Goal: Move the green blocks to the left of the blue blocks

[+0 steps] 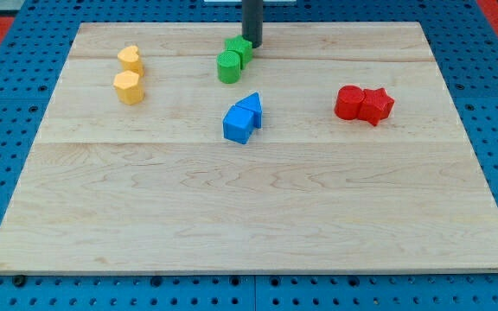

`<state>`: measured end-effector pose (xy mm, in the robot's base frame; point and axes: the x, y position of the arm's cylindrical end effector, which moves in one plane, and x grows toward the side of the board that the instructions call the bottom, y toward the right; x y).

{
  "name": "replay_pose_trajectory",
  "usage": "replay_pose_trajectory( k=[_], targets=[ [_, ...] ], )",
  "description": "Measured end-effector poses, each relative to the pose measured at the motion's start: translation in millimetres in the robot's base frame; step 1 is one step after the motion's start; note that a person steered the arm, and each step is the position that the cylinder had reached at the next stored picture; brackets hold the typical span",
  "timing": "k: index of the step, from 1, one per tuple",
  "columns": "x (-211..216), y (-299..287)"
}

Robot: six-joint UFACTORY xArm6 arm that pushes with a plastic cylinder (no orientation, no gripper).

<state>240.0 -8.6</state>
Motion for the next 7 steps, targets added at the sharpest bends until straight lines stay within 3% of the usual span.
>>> replay_pose_trajectory(
  k=[7],
  targets=[
    [121.4, -18.8]
  ],
)
